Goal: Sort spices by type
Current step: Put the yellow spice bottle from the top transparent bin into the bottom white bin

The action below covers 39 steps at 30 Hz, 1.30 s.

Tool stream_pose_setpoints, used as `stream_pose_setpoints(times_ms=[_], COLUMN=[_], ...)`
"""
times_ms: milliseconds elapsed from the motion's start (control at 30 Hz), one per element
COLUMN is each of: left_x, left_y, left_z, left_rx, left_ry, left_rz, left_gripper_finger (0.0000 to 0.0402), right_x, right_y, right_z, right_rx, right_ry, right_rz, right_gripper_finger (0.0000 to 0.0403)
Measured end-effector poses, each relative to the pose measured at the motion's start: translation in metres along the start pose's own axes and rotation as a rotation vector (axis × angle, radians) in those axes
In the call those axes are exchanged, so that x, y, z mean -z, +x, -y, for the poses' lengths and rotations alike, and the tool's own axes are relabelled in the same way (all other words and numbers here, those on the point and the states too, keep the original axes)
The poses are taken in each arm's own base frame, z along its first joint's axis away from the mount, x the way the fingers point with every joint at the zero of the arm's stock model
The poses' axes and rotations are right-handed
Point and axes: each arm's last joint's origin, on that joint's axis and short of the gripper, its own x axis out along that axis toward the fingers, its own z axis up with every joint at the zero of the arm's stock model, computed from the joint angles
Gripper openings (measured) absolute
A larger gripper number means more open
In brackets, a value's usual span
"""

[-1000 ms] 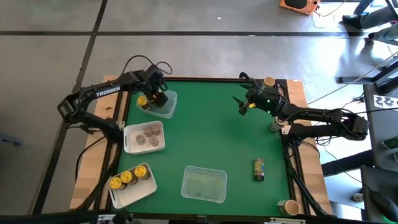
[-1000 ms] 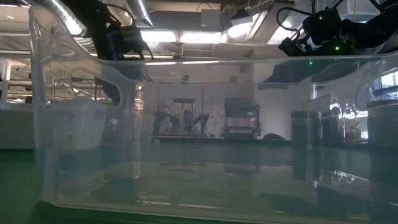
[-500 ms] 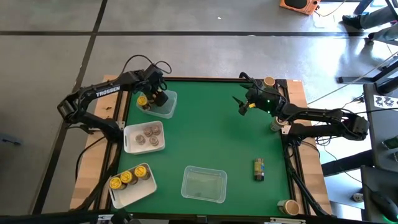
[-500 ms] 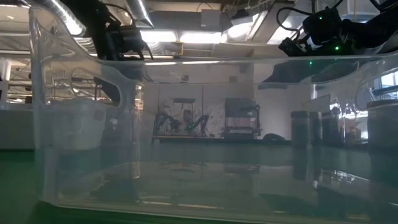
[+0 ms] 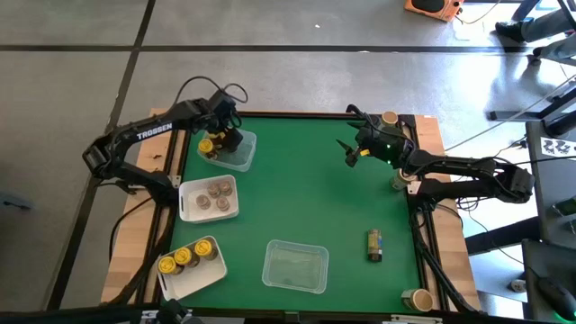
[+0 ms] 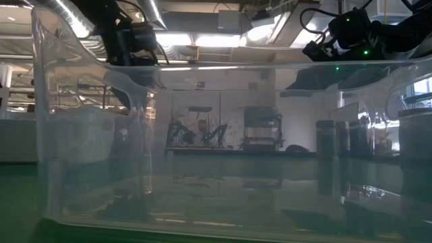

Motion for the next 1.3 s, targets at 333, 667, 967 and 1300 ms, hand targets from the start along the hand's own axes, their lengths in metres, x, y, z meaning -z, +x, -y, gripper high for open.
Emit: stream_pose_setpoints(times_ms=[333,667,967,1300], left_x=[0.001,0.014,0.013,0.012], left_y=[-0.004,0.010,0.013,0.020], left_z=[0.001,0.002,0.003,0.005], left_rx=[0.061,0.079,0.082,0.079], left_ry=[0.060,0.061,0.061,0.057], left_rz=[-0.036,-0.076,-0.055,-0.078], left_gripper_finger=[0.0301,0.0301,0.0300,0.0229], right_x=[0.001,0.001,0.001,0.001], right_y=[0.000,0.000,0.000,0.000], right_z=[0.000,0.000,0.000,0.001], right_rx=[-0.002,-0.002,-0.002,0.040], right_ry=[-0.001,-0.001,-0.001,-0.002], right_rz=[-0.009,-0.009,-0.009,-0.021], right_gripper_finger=[0.0337,0.0337,0.0337,0.0337])
